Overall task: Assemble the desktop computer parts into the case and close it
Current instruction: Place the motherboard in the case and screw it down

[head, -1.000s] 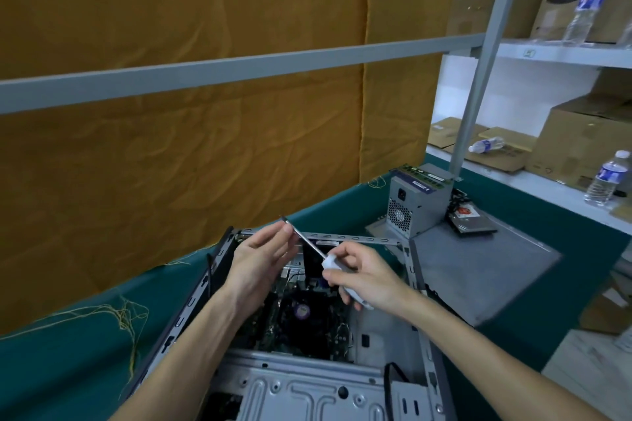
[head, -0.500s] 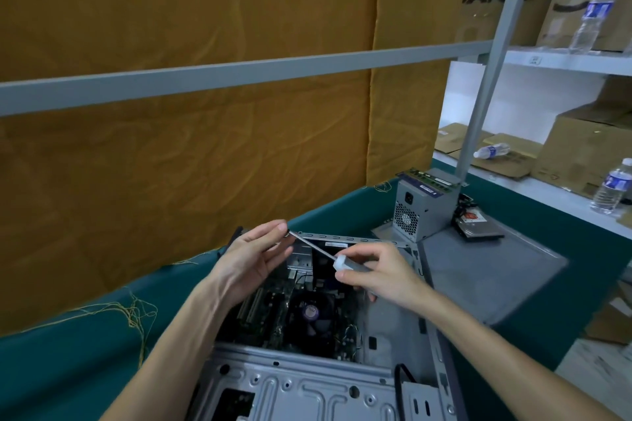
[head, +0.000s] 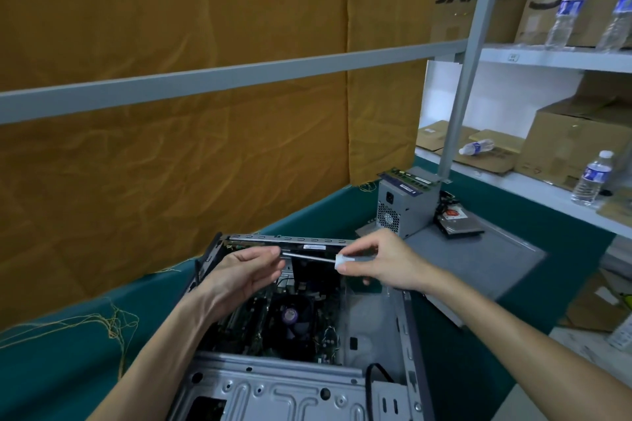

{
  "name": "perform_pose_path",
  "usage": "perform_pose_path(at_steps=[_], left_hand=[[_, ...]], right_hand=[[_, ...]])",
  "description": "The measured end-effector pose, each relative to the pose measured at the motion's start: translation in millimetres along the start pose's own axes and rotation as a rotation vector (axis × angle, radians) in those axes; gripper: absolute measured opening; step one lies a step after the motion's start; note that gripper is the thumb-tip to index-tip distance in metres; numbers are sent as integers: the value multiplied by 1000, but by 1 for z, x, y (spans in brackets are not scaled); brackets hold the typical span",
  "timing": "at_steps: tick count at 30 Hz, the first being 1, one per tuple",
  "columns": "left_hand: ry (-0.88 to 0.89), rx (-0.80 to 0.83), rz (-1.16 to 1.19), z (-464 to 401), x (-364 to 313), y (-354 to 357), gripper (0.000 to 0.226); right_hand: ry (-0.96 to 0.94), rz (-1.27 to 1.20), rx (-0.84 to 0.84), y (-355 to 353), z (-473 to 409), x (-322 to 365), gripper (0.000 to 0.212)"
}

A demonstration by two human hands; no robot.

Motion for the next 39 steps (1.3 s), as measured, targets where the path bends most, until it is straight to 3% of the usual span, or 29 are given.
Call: perform_pose_path(at_steps=[4,9,14,18,21,25,31,39], left_hand=[[119,14,-111,6,-6,17,22],[306,104,-454,13,-11,36,16],[553,88,-940,8,-5,56,15],[677,87,-1248,5,9,83,18],[684,148,-1434,2,25,94,24],[614,285,-1471,2,45,104,45],[475,332,-1637,-8,67,100,53],[461,314,-1533,-10,67,98,53]], right_hand=[[221,-117,40,-20,5,-16,27],[271,-168,35,-46,5,-16,30],[126,-37,-143,-61,-4,2,30],[-92,354,-202,-54,-7,35,27],[-152,497,-187,-39,-7,43,30],[-183,635,-150,-20,-11,45,36],[-217,739,-110,6,-22,39,31],[-241,791,-54,22,-25,21,30]])
Point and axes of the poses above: each hand's wrist, its own z-axis away from the middle knuckle, its own y-axis out of the palm, x = y × z, the point moved 10 cm from there along -z, towards the middle knuckle, and after that the axes turned 10 degrees about -x, right-handed, at the moved point
